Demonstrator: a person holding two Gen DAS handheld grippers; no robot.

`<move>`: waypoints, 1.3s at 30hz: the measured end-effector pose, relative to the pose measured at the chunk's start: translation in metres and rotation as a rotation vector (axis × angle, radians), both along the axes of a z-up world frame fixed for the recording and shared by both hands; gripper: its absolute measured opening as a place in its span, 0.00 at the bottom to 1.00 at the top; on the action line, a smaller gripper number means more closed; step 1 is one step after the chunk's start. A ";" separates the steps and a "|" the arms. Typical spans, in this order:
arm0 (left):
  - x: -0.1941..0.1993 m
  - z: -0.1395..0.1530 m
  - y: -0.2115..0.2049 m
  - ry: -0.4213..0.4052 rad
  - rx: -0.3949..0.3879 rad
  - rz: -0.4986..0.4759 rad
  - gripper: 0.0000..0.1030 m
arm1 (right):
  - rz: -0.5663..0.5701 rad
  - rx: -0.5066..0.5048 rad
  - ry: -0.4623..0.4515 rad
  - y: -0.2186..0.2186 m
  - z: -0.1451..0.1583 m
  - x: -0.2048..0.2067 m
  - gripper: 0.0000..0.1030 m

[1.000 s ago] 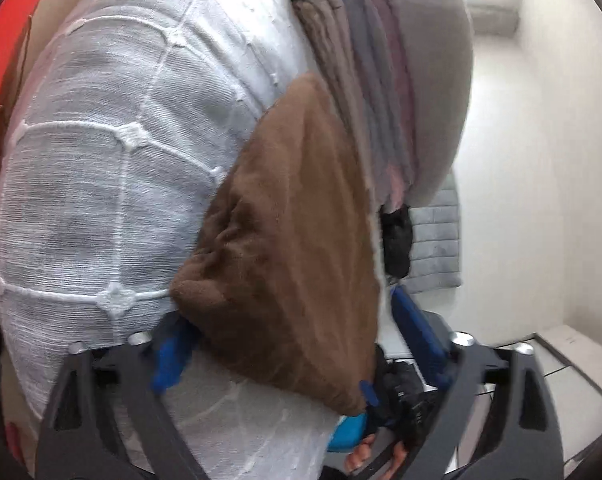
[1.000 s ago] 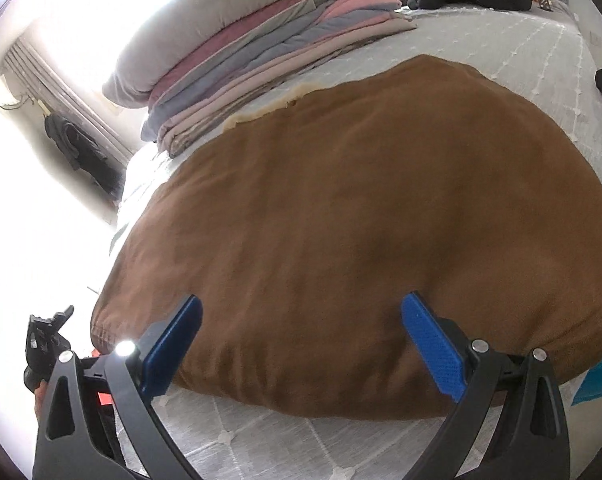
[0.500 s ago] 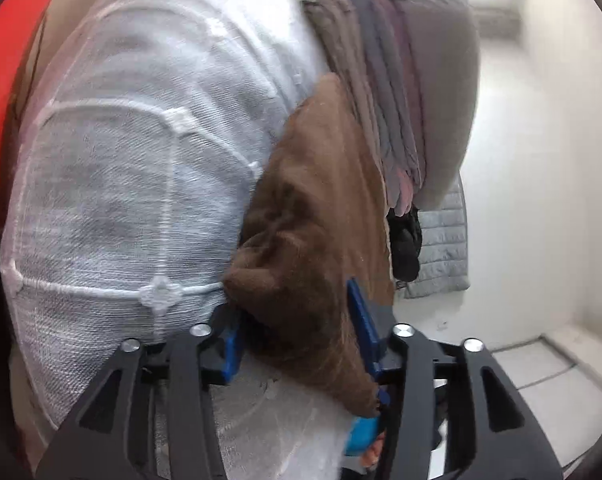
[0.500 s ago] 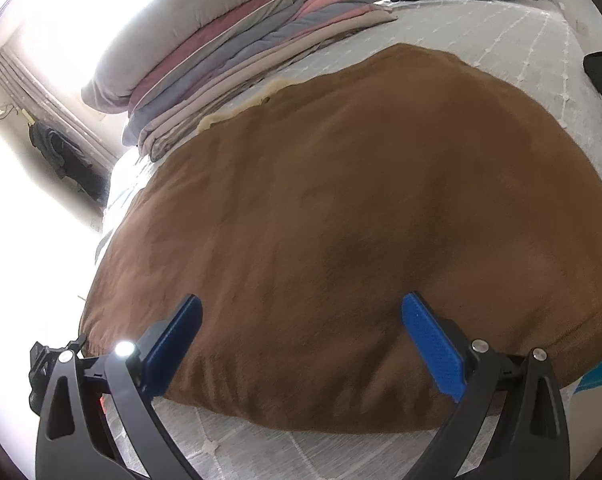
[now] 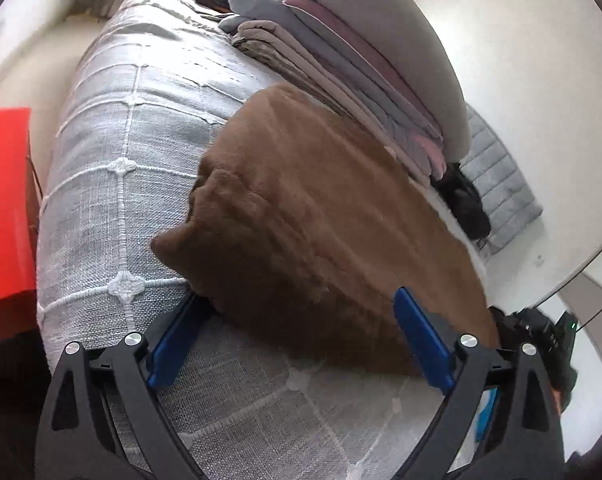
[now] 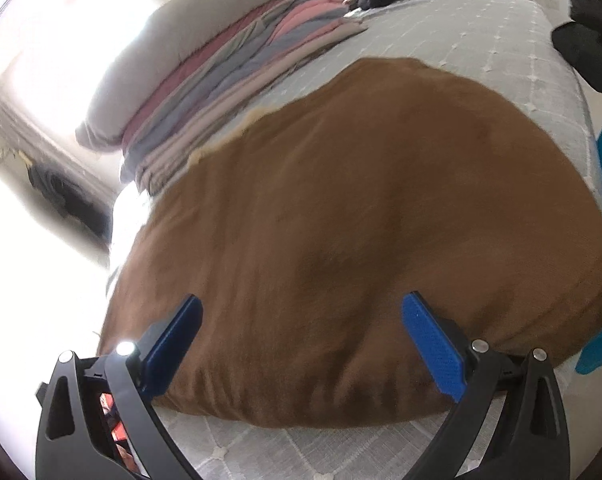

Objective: Fold large clothes

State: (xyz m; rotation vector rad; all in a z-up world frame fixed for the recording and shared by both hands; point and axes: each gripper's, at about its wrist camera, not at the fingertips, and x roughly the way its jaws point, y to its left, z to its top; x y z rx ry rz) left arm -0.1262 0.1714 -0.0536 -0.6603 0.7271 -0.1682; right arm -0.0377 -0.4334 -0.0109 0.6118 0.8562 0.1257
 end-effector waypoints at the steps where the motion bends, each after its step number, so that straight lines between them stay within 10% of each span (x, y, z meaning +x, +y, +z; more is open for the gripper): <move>1: 0.000 0.001 0.001 0.000 -0.001 -0.001 0.88 | -0.012 0.011 -0.009 -0.003 0.001 -0.002 0.94; 11: -0.008 -0.016 0.053 -0.033 -0.543 0.018 0.90 | -0.005 0.014 -0.008 -0.003 0.000 0.000 0.94; 19: -0.023 -0.033 0.062 0.063 -0.684 0.028 0.90 | 0.024 0.037 -0.013 0.000 -0.002 0.005 0.94; 36: 0.011 -0.010 0.049 0.041 -0.646 0.059 0.92 | 0.038 0.092 -0.026 -0.001 0.000 0.006 0.94; 39: 0.005 0.005 0.041 0.031 -0.545 0.038 0.92 | 0.046 0.087 -0.033 0.001 0.002 0.005 0.94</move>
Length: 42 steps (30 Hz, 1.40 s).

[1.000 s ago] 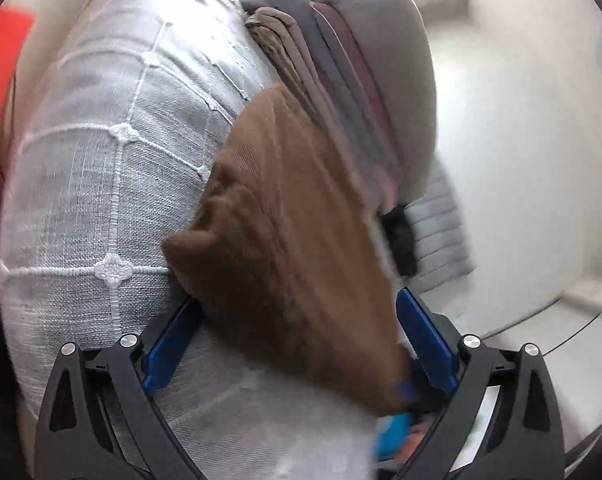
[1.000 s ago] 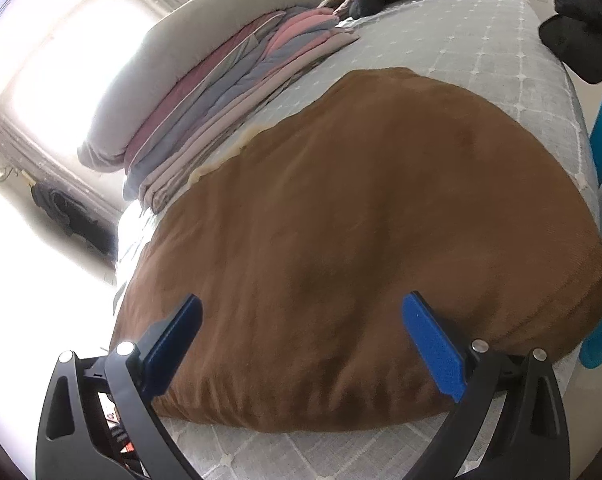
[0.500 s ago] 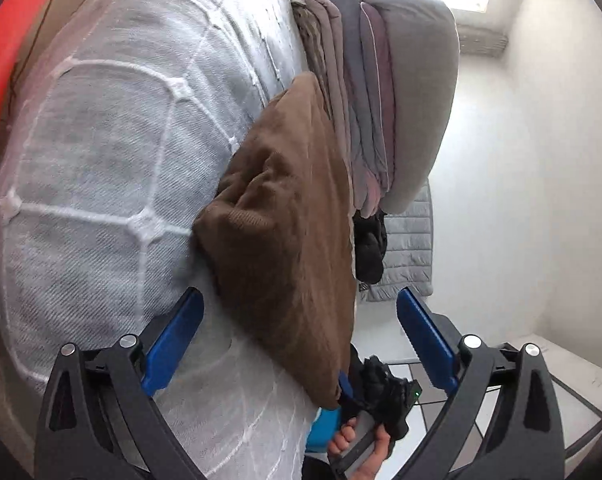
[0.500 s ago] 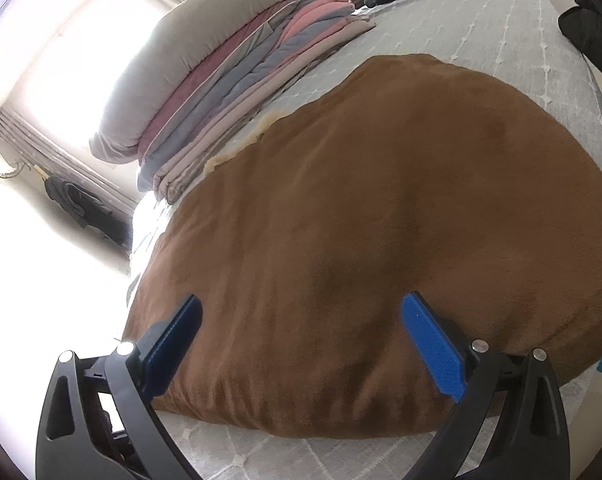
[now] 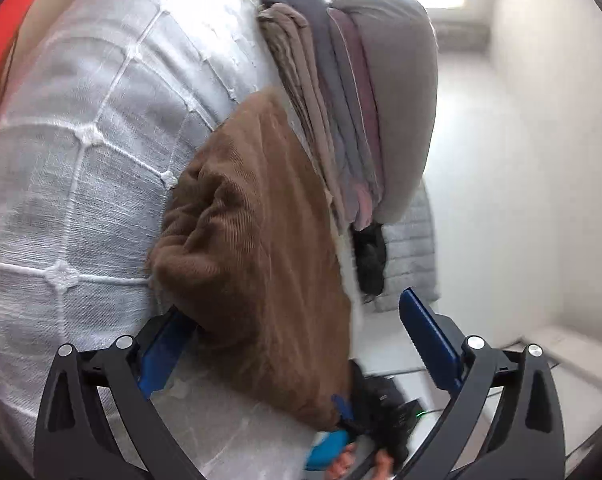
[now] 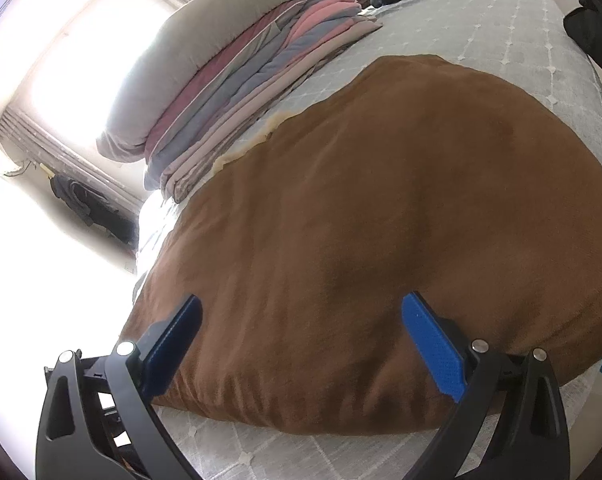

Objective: Fold large clothes

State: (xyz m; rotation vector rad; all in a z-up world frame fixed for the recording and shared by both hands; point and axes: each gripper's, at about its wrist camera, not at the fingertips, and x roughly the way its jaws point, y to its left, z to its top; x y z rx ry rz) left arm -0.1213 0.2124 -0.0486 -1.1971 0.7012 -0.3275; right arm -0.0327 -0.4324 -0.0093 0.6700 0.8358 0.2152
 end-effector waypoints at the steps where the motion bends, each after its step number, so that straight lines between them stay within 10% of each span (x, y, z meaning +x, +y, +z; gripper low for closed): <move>1: 0.002 -0.004 -0.003 0.054 0.041 -0.011 0.92 | 0.001 0.000 -0.002 0.001 0.001 0.000 0.94; 3: 0.005 -0.023 -0.002 0.193 0.042 -0.021 0.92 | 0.005 0.006 -0.007 0.002 0.002 -0.001 0.94; 16: 0.055 -0.012 -0.016 0.238 0.169 0.008 0.91 | 0.009 0.030 -0.010 0.004 0.002 0.002 0.94; 20: 0.055 -0.023 -0.007 0.251 0.195 0.016 0.59 | -0.148 -0.040 -0.058 -0.024 0.015 -0.012 0.94; 22: 0.054 -0.027 -0.003 0.237 0.189 0.010 0.40 | -0.307 0.108 -0.096 -0.067 0.011 -0.036 0.94; 26: 0.050 -0.030 -0.002 0.202 0.193 -0.007 0.35 | -0.563 0.371 -0.088 -0.133 -0.022 -0.085 0.94; 33: 0.040 -0.035 0.005 0.188 0.156 -0.005 0.34 | -0.523 0.796 -0.053 -0.157 -0.089 -0.107 0.94; 42: 0.037 -0.037 0.006 0.191 0.147 -0.005 0.35 | -0.408 0.709 0.063 -0.148 -0.095 -0.080 0.93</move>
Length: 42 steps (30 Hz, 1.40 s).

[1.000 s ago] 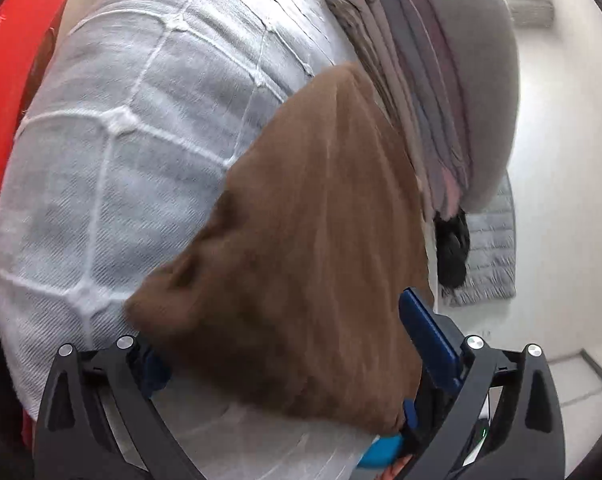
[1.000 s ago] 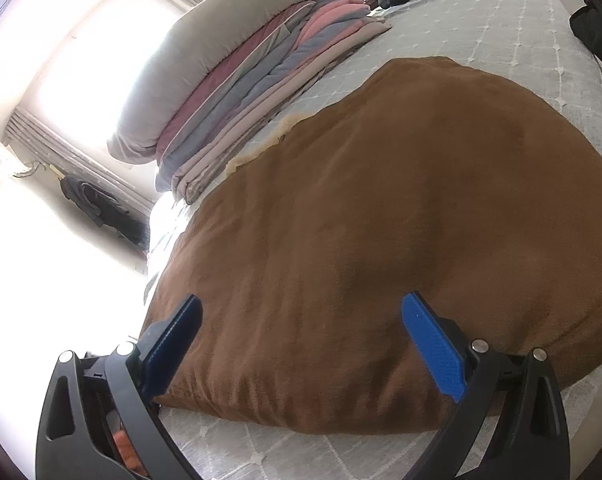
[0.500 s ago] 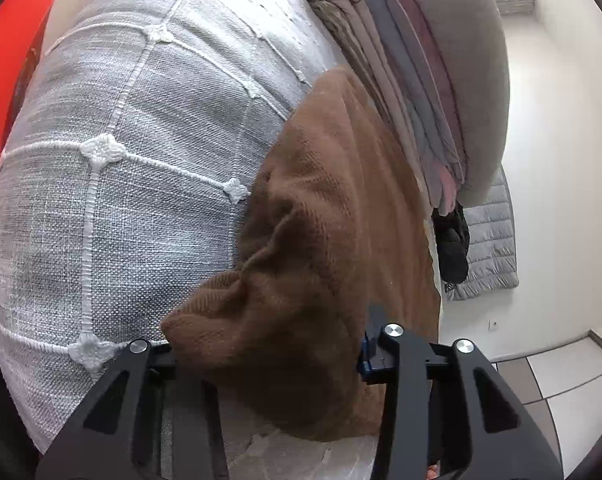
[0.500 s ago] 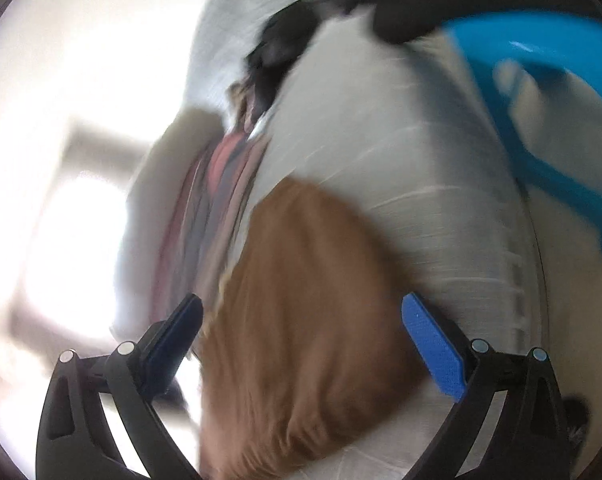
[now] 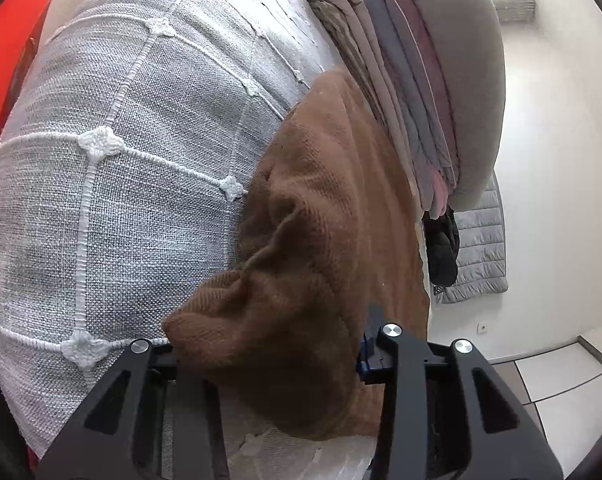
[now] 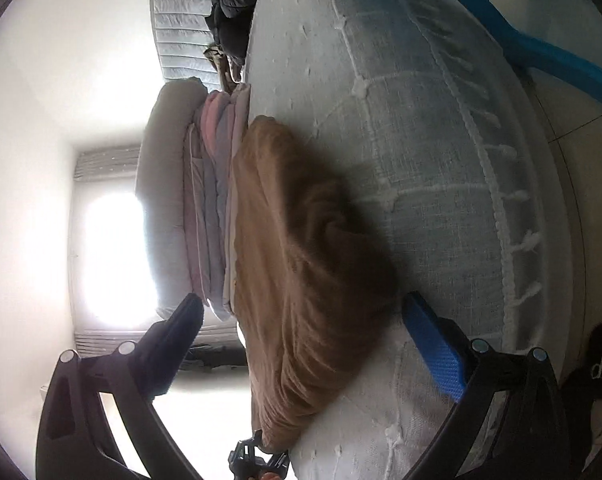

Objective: Fold large clothes

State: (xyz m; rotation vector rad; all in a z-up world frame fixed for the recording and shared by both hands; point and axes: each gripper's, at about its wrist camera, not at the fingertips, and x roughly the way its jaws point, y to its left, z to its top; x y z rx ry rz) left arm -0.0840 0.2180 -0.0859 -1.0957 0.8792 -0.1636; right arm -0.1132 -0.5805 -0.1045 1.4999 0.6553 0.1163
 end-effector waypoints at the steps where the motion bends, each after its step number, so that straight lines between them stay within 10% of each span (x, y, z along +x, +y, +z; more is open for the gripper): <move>1: 0.001 0.000 0.000 0.001 0.001 0.000 0.35 | 0.003 -0.003 -0.003 0.000 0.000 0.003 0.93; 3: 0.003 0.000 -0.001 0.008 0.002 0.002 0.36 | 0.034 -0.011 -0.018 0.000 0.000 0.014 0.82; 6: 0.005 0.001 -0.002 0.014 0.010 0.002 0.38 | 0.073 -0.078 0.037 -0.003 0.000 0.035 0.29; 18: -0.033 0.049 0.018 -0.123 -0.020 -0.048 0.20 | 0.151 -0.067 -0.139 0.022 0.035 -0.014 0.19; 31: -0.009 0.021 0.026 0.023 0.066 -0.042 0.36 | 0.212 -0.149 0.063 0.006 0.009 0.017 0.45; 34: -0.004 0.021 0.025 0.026 0.065 -0.038 0.39 | 0.117 -0.337 0.111 -0.003 0.033 0.000 0.45; 38: -0.005 0.014 0.021 0.025 0.037 -0.023 0.45 | 0.014 -0.882 0.046 0.028 0.123 -0.004 0.47; 42: -0.013 0.009 0.018 0.010 0.031 -0.016 0.52 | 0.345 -1.099 -0.112 0.120 0.168 0.077 0.61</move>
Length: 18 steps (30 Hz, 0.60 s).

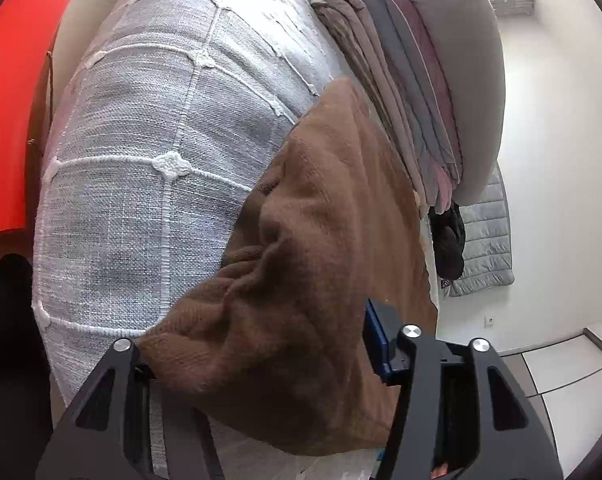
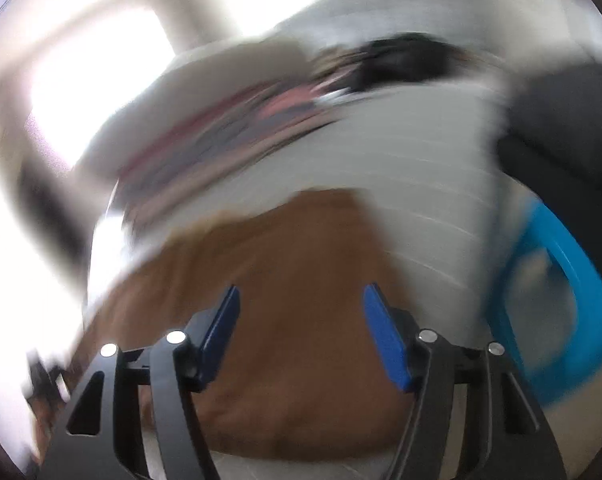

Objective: Fold large clothes

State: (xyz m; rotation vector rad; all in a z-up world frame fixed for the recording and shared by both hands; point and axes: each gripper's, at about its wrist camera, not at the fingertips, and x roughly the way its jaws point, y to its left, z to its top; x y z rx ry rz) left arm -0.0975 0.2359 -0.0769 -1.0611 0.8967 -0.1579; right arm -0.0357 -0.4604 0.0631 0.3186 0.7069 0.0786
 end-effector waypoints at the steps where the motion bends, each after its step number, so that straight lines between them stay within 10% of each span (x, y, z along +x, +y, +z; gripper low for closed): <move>1: -0.001 0.000 -0.001 -0.004 -0.004 0.002 0.54 | 0.068 -0.041 0.021 0.023 -0.002 0.018 0.61; 10: -0.004 -0.003 -0.001 -0.003 -0.041 0.001 0.62 | 0.213 -0.228 0.282 0.136 -0.106 0.226 0.63; 18: 0.003 0.000 -0.006 -0.008 -0.050 0.019 0.71 | 0.221 -0.127 0.273 0.117 -0.086 0.215 0.66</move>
